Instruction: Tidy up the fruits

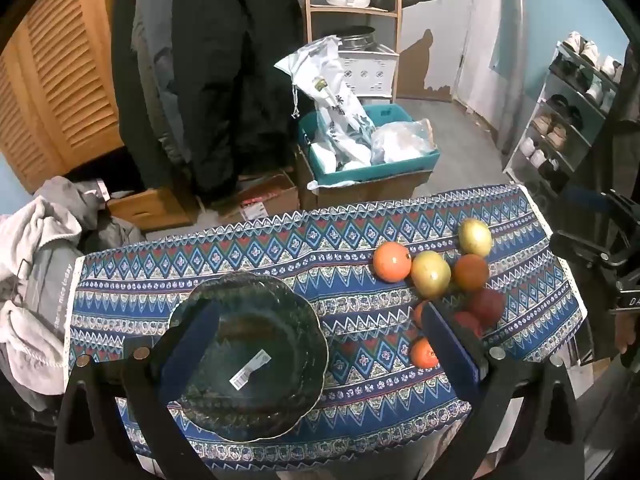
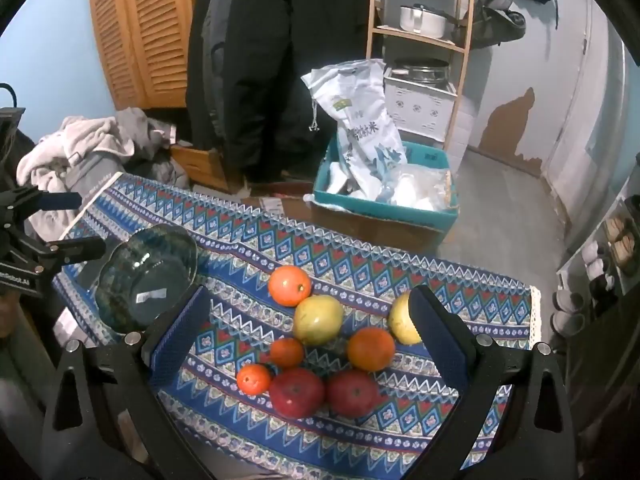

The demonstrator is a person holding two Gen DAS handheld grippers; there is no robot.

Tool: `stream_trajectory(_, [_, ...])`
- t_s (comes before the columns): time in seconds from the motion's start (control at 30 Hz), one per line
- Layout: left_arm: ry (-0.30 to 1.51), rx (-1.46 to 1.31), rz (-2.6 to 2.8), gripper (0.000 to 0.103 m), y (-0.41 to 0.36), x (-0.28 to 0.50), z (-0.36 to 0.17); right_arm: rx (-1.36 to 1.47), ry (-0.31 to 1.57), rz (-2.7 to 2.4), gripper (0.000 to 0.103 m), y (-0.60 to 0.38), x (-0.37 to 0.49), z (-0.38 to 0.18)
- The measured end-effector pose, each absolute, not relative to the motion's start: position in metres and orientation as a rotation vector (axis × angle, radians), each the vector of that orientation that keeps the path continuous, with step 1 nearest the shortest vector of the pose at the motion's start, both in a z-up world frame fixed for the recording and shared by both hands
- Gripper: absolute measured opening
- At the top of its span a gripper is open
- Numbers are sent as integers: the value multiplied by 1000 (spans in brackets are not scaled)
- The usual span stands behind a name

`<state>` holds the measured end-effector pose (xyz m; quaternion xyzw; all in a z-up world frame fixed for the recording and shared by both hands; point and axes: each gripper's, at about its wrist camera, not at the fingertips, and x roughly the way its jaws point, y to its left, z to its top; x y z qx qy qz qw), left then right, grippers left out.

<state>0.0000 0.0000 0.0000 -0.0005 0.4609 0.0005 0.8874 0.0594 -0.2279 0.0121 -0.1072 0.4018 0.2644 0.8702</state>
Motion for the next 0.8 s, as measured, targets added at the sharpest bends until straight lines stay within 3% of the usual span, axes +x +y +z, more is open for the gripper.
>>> stream_trajectory(0.8, [956, -3, 3, 102, 0, 0, 0, -225, 842, 555, 98, -228, 60, 14])
